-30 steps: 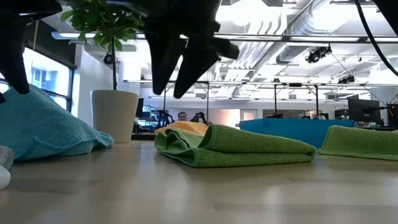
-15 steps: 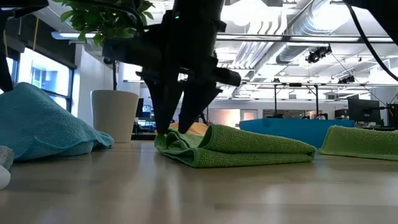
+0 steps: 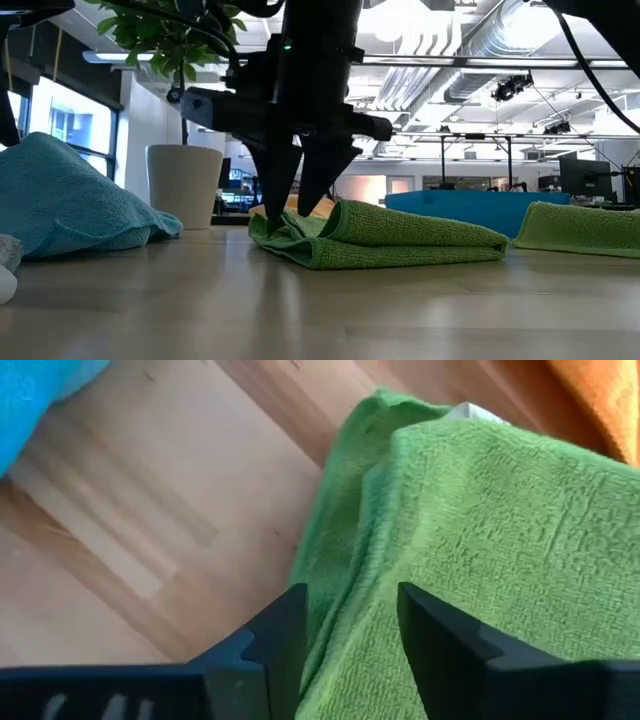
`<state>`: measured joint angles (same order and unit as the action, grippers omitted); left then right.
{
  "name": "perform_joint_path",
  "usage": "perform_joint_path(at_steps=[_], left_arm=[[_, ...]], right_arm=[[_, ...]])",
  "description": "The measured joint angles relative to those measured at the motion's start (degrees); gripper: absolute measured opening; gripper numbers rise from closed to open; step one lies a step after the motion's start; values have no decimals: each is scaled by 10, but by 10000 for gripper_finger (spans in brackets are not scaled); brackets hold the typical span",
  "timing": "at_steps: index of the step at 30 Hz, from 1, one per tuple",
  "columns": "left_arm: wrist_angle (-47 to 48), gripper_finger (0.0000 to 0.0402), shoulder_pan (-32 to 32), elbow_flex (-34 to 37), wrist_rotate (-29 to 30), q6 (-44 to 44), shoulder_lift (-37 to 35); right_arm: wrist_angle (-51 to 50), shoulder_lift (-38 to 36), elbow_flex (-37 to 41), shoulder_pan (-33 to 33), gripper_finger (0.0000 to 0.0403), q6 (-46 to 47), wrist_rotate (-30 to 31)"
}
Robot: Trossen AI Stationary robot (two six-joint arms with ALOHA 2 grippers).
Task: Fold microfiber towels
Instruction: Fold the green microfiber cloth
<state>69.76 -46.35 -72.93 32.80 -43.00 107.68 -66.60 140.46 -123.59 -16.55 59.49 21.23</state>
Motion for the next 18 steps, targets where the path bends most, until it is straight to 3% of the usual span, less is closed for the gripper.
perform_joint_path(at_steps=[13,18], left_arm=[[0,103,-2,0,5,-3,0],[1,103,-2,0,5,-3,0]], right_arm=[[-11,0,0,1,11,-18,-1],[18,0,-2,1,7,-31,-19]])
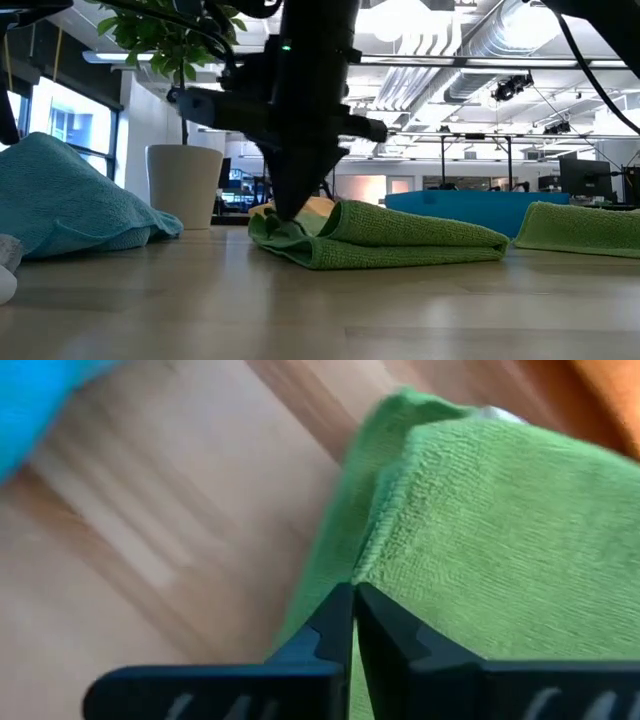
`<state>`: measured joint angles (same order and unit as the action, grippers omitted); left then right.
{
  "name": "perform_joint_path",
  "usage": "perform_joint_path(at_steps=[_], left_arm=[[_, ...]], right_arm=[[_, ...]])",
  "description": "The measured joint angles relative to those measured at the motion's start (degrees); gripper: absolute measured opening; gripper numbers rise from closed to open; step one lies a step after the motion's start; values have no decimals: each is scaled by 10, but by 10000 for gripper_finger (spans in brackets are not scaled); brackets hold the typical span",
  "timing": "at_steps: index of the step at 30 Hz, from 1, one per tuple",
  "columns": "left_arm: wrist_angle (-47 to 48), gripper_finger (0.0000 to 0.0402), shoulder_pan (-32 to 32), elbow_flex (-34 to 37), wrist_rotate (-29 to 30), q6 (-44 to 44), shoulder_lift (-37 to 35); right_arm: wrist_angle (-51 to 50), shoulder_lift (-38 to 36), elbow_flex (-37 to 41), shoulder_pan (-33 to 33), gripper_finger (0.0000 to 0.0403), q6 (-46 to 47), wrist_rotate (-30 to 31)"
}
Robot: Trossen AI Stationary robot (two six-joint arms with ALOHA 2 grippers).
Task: Fold microfiber towels
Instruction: Fold the green microfiber cloth
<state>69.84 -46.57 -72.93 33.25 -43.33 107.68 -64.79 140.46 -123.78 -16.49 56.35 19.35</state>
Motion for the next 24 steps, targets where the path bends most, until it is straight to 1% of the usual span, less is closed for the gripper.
perform_joint_path(at_steps=[4,11,13,15,18,21,24], left_arm=[[0,103,0,0,0,0,0],[0,103,-3,0,0,0,0],[0,103,-5,0,0,0,0],[0,103,-7,0,0,0,0],[0,103,-9,0,0,0,0],[0,103,-12,0,0,-1,0],[0,103,-12,0,0,-1,0]], right_arm=[[35,-2,-12,-1,2,-26,-7],[40,-1,-10,-2,1,-25,-18],[50,-1,-10,-3,8,-38,-18],[60,-1,-10,-6,26,-56,-19],[72,-1,-10,-9,69,-72,-25],[72,-1,-10,-10,116,-65,-36],[72,-1,-10,-14,150,-52,-41]])
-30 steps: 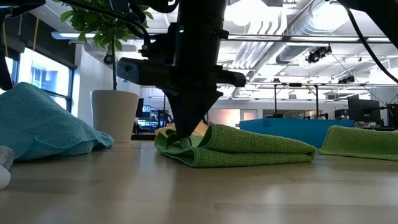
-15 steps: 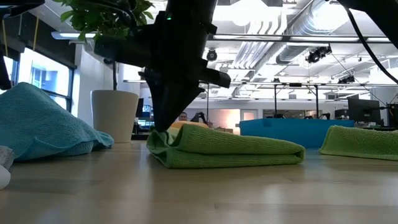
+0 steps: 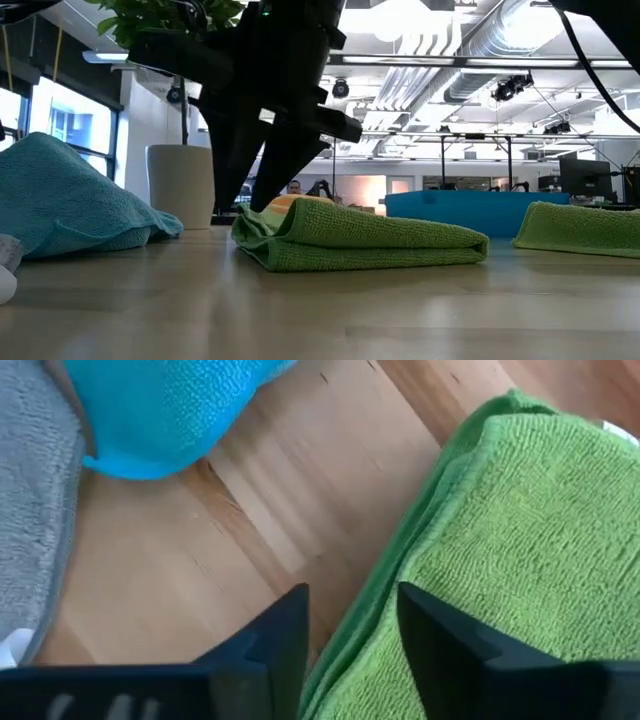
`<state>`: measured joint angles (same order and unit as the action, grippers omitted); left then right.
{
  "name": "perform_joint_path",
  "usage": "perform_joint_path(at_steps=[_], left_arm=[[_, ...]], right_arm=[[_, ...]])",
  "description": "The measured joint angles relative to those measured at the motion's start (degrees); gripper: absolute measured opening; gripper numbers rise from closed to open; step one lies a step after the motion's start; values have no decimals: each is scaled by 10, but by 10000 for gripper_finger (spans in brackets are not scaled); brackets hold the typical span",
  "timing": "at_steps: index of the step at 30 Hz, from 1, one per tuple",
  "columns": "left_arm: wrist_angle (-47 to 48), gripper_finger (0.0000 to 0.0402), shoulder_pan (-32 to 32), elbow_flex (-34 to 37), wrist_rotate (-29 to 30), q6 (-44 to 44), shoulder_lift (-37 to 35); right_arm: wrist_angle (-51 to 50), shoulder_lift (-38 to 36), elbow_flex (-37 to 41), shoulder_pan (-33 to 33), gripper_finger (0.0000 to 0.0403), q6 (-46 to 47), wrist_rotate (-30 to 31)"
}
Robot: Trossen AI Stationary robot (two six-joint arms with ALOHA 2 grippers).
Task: Fold microfiber towels
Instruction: Fold the green microfiber cloth, then put the green microfiber cloth into the blue bin
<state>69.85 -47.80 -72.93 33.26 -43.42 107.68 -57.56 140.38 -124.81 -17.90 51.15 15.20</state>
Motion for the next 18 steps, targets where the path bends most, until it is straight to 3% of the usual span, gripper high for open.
perform_joint_path(at_steps=[13,18], left_arm=[[0,103,0,0,4,0,0],[0,103,0,0,4,0,0]], right_arm=[[-15,41,2,-2,170,18,13],[-30,47,1,-3,144,15,41]])
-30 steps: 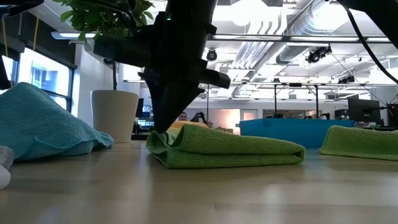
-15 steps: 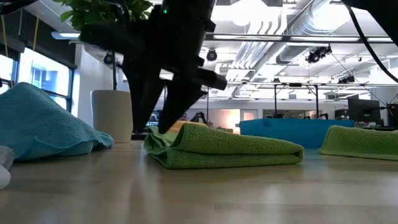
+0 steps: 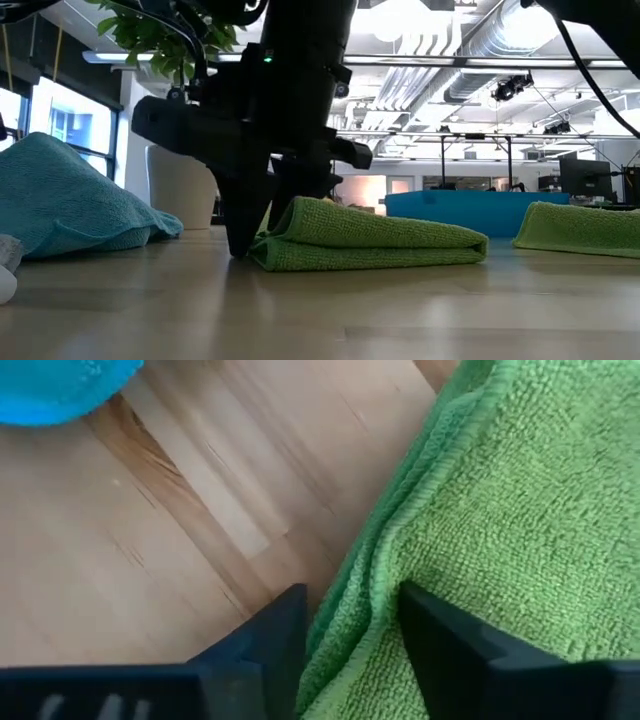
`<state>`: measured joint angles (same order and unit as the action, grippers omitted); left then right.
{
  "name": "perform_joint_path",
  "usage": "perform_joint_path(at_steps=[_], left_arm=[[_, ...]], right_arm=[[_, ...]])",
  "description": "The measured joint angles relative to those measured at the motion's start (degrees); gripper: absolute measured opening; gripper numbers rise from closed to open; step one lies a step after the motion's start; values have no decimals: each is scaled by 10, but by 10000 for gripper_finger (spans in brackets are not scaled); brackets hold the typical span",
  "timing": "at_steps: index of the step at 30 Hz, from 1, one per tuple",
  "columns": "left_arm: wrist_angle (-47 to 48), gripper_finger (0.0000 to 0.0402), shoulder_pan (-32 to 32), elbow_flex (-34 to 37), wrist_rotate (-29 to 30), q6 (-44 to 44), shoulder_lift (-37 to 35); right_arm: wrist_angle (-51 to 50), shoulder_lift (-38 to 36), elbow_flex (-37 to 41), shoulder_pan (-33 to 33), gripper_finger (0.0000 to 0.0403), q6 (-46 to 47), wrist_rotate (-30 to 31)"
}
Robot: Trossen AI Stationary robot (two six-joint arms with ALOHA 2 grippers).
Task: Fold microfiber towels
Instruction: Put the green microfiber cloth into the blue bin
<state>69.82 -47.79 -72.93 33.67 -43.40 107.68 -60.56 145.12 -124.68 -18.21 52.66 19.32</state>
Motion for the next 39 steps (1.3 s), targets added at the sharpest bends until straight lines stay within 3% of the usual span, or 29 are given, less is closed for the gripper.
perform_joint_path(at_steps=[9,15,20,28,39], left_arm=[[0,103,0,0,0,0,0],[6,103,0,0,0,0,0],[16,103,2,0,0,0,0],[29,103,24,0,0,-1,0],[61,103,72,0,10,-53,-12]], right_arm=[[-28,2,1,1,10,-32,27],[-47,4,-19,3,5,-83,2],[-160,11,-95,4,3,-143,-11],[-306,-61,-73,15,1,-159,44],[-296,-138,-75,74,1,-288,105]])
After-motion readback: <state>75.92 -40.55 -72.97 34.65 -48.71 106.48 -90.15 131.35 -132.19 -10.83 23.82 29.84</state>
